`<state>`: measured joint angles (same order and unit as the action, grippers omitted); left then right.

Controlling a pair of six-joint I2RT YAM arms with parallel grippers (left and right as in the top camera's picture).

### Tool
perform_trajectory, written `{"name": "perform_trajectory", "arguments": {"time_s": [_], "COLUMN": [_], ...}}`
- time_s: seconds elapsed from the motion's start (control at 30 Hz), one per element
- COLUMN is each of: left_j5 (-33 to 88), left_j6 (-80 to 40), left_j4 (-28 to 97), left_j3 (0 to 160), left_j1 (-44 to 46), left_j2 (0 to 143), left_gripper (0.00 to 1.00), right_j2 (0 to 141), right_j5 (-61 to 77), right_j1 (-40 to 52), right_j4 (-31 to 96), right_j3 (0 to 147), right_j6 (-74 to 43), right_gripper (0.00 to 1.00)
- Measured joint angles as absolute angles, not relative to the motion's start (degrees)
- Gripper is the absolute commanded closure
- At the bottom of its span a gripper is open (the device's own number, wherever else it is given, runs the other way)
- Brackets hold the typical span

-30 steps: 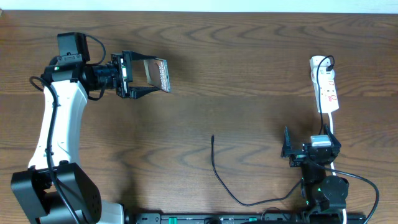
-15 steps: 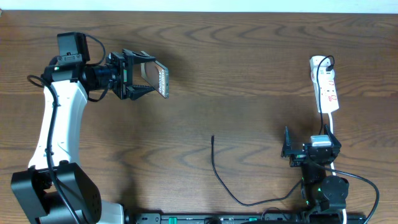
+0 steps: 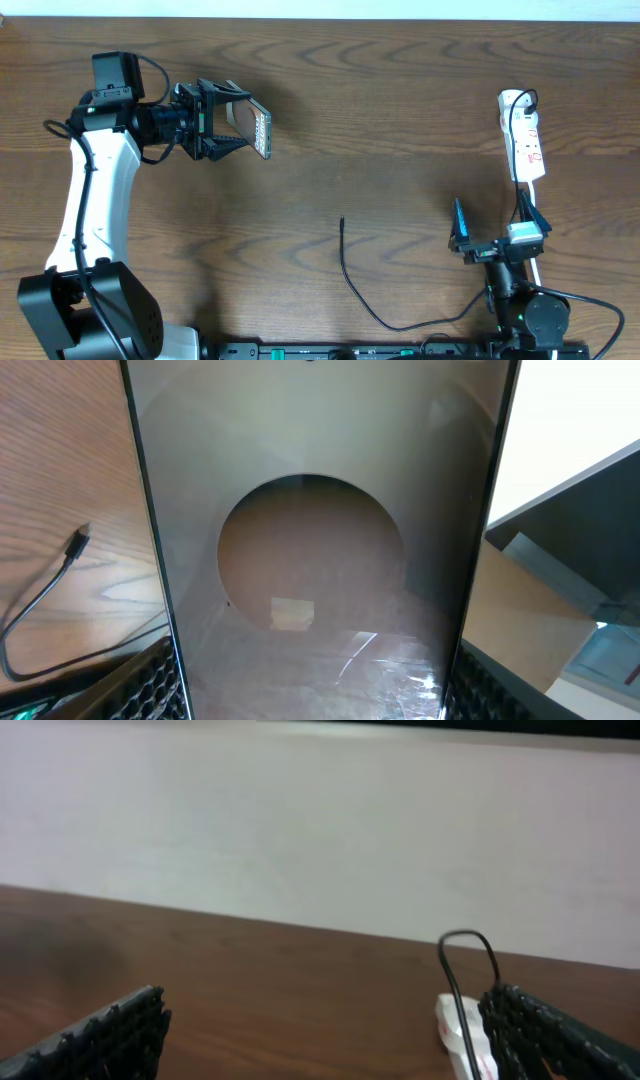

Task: Plug charger to phone and switch on socket
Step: 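Move the right gripper from the power strip toward the held phone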

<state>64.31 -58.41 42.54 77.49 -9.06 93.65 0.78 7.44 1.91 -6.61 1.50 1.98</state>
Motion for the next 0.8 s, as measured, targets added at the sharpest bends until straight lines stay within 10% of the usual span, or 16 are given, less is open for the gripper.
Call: {"name": "perform_trajectory", "arguments": {"time_s": [0.47, 0.8], "left_j5": [64.25, 58.57], "left_j6": [-58.41, -58.89], "left_j4": [42.57, 43.09], "left_j3": [77.49, 77.49], "left_j1": [-9.06, -9.04], "left_j2": [93.65, 93.62], "left_gripper": [0.93, 0.93], "right_j2": [35.33, 73.87], "right_j5": [14.70, 48.14], "right_j1": [1.89, 2.02], "right_j4": [4.67, -3.62], "right_j3": [36.29, 60.16], "right_j6": [-5.87, -18.85], "right_gripper": [0.01, 0.01]}}
